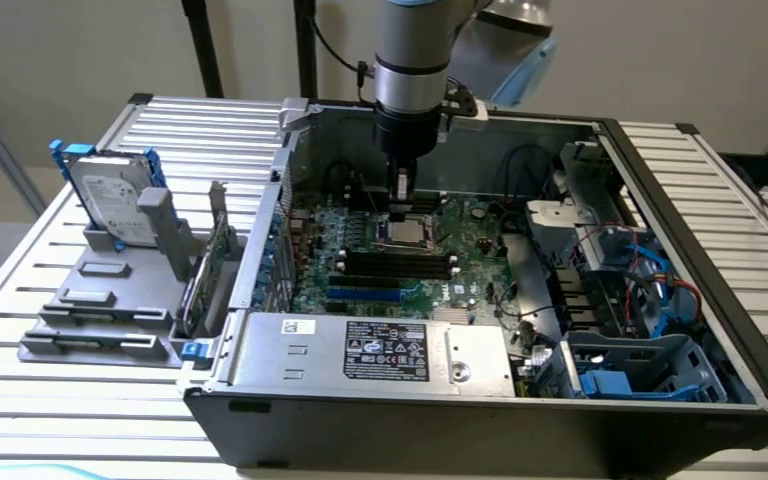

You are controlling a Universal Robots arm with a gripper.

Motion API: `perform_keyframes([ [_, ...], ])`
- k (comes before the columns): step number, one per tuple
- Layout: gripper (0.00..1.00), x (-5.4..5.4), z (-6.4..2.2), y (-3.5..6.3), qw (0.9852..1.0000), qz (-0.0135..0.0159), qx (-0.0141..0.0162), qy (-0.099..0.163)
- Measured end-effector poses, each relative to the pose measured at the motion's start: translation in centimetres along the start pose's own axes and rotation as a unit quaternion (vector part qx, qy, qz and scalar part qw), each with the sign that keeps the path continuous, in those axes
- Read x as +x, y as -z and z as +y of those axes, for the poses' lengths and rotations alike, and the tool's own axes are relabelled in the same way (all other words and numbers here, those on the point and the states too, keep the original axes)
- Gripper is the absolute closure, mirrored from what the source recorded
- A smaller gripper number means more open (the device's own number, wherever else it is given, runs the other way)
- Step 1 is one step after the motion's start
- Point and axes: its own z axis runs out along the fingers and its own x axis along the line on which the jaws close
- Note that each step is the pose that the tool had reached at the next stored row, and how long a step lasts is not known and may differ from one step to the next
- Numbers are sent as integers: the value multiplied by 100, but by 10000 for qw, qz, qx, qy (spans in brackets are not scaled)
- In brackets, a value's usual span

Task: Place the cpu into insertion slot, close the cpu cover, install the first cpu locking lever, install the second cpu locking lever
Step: 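Close the cpu cover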

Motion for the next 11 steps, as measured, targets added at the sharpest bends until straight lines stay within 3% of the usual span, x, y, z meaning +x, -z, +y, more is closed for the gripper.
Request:
perform_keyframes([
  [11, 89, 19, 504, 278, 10000, -3, 97, 0],
])
